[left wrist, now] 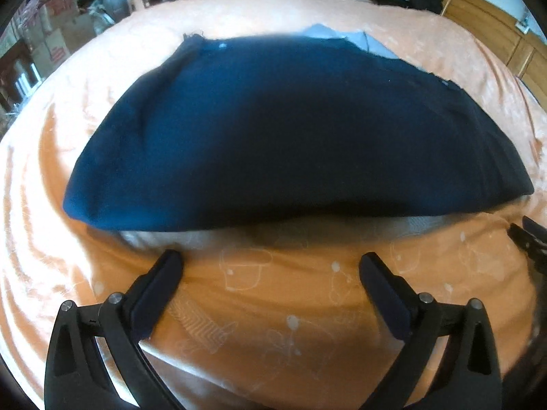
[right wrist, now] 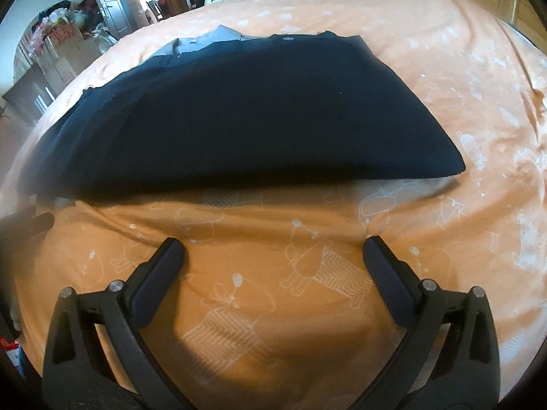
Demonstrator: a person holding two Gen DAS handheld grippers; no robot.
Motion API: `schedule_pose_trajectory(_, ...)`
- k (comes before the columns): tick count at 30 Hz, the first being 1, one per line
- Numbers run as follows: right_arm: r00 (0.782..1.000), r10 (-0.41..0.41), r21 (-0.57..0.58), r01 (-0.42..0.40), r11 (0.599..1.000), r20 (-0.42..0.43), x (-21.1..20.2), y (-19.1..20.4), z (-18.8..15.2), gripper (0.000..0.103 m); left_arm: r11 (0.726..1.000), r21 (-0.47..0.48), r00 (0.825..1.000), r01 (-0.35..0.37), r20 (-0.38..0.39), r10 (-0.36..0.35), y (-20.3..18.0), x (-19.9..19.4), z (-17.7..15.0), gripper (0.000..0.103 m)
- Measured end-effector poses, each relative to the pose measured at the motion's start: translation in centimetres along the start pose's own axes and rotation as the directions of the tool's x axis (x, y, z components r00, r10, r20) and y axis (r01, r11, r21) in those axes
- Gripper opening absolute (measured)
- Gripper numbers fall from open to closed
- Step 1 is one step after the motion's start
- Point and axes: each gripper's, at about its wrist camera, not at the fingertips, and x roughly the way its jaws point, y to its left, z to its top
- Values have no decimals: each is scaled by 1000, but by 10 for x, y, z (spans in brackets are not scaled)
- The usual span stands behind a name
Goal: Fold small clothes
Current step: 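Open both grippers and pull back from the folded navy shirt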
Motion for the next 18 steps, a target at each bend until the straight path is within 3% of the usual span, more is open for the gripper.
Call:
schedule_pose_trajectory(7,999,-5,-6,5,1000,35,0,1,-2,103,999,-19,999,38,38,-37,8,-10,-6,103)
schedule_pose_trajectory(11,999,-2,-5,2,1000,35,0,0,-2,103,973,-133,979,191,95,-180,34,-28,-10,103)
schedule_pose_trajectory(14,999,-1,-5,1,1000,37,0,-1,-2,103,870,-305,920,387,190,-342,74,-44,-20,102)
schedule_pose_trajectory(16,999,-1,-6,1,1000,40,0,0,-2,103,771,-407,871,491,265,-414,103,-49,-27,99)
schedule_pose_trajectory(18,999,-2,-7,2,1000,42,-1,0,-2,103,644,-500,815,579,343,-467,131,-47,-31,96)
